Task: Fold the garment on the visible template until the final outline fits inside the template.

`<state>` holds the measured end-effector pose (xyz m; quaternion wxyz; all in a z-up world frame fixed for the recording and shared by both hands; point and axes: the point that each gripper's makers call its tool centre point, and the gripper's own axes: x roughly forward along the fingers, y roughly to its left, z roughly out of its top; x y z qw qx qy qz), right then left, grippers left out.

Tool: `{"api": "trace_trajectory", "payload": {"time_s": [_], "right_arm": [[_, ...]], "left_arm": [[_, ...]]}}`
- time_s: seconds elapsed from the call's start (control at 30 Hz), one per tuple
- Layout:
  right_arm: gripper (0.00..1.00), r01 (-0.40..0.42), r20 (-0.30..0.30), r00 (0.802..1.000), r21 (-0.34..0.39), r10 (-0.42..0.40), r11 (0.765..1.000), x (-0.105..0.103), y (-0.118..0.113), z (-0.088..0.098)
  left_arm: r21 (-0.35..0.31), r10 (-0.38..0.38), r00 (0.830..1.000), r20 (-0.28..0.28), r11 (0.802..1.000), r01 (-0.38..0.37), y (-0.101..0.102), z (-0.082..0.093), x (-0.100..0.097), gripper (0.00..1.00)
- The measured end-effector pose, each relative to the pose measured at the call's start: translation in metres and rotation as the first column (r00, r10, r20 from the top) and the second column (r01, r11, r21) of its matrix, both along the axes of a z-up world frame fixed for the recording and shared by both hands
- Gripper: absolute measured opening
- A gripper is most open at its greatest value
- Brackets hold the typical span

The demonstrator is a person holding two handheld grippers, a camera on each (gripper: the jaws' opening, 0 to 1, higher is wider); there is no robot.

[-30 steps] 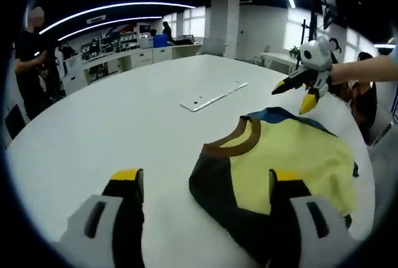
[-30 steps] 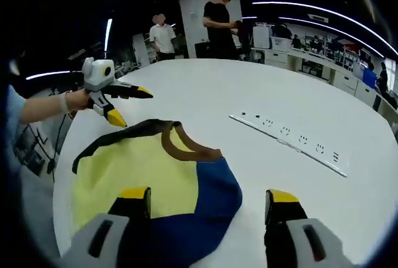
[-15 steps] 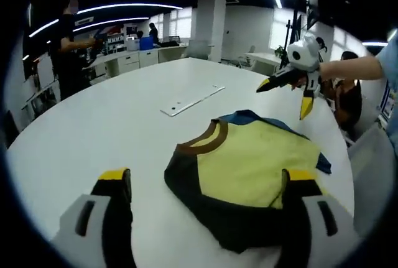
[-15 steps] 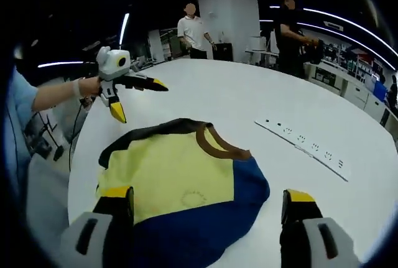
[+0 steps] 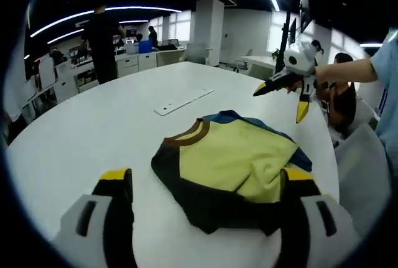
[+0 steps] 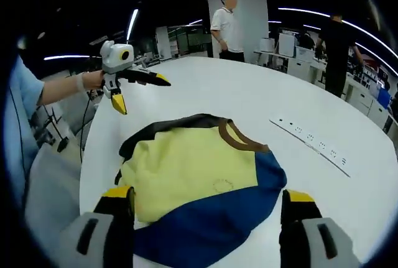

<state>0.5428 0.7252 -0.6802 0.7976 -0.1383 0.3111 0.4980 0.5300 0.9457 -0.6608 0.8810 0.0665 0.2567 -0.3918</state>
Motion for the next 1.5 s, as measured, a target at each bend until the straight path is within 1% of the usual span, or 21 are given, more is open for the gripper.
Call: {"api": "trace_trajectory", "payload": {"time_s": [0.1,0.27,0.37,0.43,0.57,0.67,0.77,0.83,0.93,1.07,1.17,1.23,1.3,1.33,1.37,1.4,1.47,1.5], "right_arm": [[0.99,-0.001,0.008,1.0,-0.004,0.001,1.0,-0.007,-0.002,0.005],[0.98,0.001,0.018,1.0,0.0,-0.001,1.0,-0.023,-0.01,0.013],[0.98,0.013,0.014,1.0,0.012,-0.013,1.0,-0.034,-0.016,0.016],[0.98,0.018,0.015,1.0,0.003,-0.018,1.0,-0.042,-0.021,0.014],[0.97,0.033,0.008,0.999,0.004,-0.033,0.999,-0.057,-0.031,0.014],[0.97,0.041,0.016,0.999,0.008,-0.041,0.999,-0.066,-0.037,0.016],[0.95,0.056,0.026,0.998,0.026,-0.057,0.998,-0.072,-0.041,0.019],[0.93,0.06,0.022,0.998,0.032,-0.061,0.998,-0.077,-0.042,0.017],[0.92,0.059,0.024,0.998,0.021,-0.059,0.998,-0.086,-0.044,0.011],[0.9,0.038,0.029,0.999,0.005,-0.038,0.999,-0.099,-0.043,0.004],[0.86,0.038,0.002,0.999,0.031,-0.038,0.999,-0.107,-0.039,0.0],[0.79,0.017,0.019,1.0,0.03,-0.017,0.999,-0.111,-0.035,-0.003],[0.73,-0.009,0.019,1.0,0.011,0.009,1.0,-0.118,-0.031,-0.009],[0.7,-0.032,0.033,0.999,-0.01,0.033,0.999,-0.122,-0.028,-0.014],[0.67,-0.084,0.055,0.995,-0.05,0.086,0.995,-0.127,-0.025,-0.021],[0.64,-0.105,0.06,0.992,-0.079,0.11,0.991,-0.131,-0.024,-0.027],[0.63,-0.165,0.061,0.983,-0.131,0.174,0.977,-0.14,-0.02,-0.038],[0.61,-0.183,0.064,0.979,-0.141,0.194,0.973,-0.143,-0.017,-0.041]], "left_arm": [[0.0,0.006,1.0,0.007,1.0,-0.006,-0.001,0.003,-0.01,0.95],[-0.043,0.032,0.999,0.014,0.999,-0.031,-0.006,0.012,-0.028,0.94],[-0.038,0.035,0.999,0.014,0.999,-0.035,-0.008,0.013,-0.04,0.93],[-0.032,0.036,0.999,0.016,0.999,-0.035,-0.01,0.013,-0.049,0.92],[-0.047,0.048,0.999,0.012,0.998,-0.048,-0.014,0.015,-0.064,0.91],[-0.047,0.056,0.998,0.022,0.997,-0.055,-0.015,0.018,-0.074,0.91],[-0.046,0.06,0.998,0.03,0.997,-0.059,-0.016,0.02,-0.083,0.9],[-0.047,0.065,0.997,0.035,0.997,-0.063,-0.016,0.021,-0.088,0.89],[-0.06,0.08,0.996,0.028,0.995,-0.078,-0.014,0.018,-0.094,0.88],[-0.072,0.092,0.995,0.024,0.993,-0.09,-0.011,0.016,-0.102,0.87],[-0.075,0.102,0.995,0.015,0.992,-0.101,-0.007,0.012,-0.105,0.86],[-0.084,0.112,0.994,0.01,0.99,-0.111,-0.006,0.011,-0.107,0.85],[-0.088,0.11,0.994,0.005,0.99,-0.109,-0.007,0.009,-0.109,0.85],[-0.089,0.108,0.994,0.006,0.99,-0.107,-0.007,0.009,-0.11,0.85],[-0.091,0.108,0.994,0.005,0.99,-0.107,-0.007,0.009,-0.11,0.85],[-0.093,0.111,0.994,0.004,0.989,-0.111,-0.007,0.008,-0.11,0.85],[-0.103,0.119,0.993,0.003,0.988,-0.118,-0.007,0.009,-0.11,0.84],[-0.108,0.123,0.992,0.004,0.987,-0.122,-0.007,0.01,-0.11,0.84]]}}
